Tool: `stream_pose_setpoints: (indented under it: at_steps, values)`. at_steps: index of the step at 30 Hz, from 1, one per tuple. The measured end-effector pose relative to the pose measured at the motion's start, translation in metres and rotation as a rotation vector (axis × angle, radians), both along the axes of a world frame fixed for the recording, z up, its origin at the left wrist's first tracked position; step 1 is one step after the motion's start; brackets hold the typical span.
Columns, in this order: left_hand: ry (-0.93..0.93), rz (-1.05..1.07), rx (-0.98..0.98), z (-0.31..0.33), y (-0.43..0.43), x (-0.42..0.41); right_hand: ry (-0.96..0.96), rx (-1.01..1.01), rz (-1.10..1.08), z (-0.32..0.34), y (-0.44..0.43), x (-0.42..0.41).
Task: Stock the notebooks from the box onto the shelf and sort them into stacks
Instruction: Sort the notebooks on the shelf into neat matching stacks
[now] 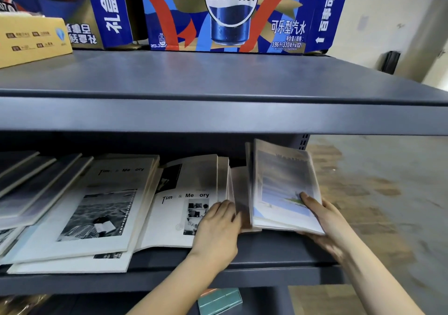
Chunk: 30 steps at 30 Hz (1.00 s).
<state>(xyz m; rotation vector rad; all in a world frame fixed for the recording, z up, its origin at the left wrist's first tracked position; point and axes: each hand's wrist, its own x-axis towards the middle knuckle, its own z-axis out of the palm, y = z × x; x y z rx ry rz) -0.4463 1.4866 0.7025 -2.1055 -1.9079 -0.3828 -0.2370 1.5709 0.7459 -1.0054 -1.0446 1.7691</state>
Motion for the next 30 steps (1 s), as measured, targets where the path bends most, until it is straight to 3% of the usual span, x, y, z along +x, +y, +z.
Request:
stream_pose_setpoints:
  at_steps: [11, 17, 19, 23, 25, 27, 30]
  values:
    - [-0.016, -0.010, 0.072, -0.004, -0.005, -0.021, -0.044, -0.003, -0.042, -0.004, 0.005, 0.019]
    - [-0.127, -0.062, -0.073, 0.009, -0.006, -0.019, -0.056, 0.007, -0.015, -0.006, 0.005, 0.020]
    - [-0.404, -0.024, -0.145, 0.025, -0.002, -0.017, -0.044, 0.004, -0.009, -0.008, 0.004, 0.019]
    - [-1.302, -0.001, -0.323, 0.054, 0.005, -0.004, -0.022, -0.013, 0.016, -0.010, -0.001, 0.007]
    - [-1.627, -0.015, -0.407, 0.060, 0.008, 0.001, -0.026, -0.020, 0.018, -0.010, -0.003, -0.001]
    - [-1.738, -0.032, -0.455, 0.058, 0.011, 0.004, -0.017, -0.025, 0.036, -0.011, -0.006, -0.009]
    - [-1.678, -0.026, -0.377, 0.050, 0.016, 0.008, -0.057, 0.006, 0.071, -0.012, -0.008, -0.018]
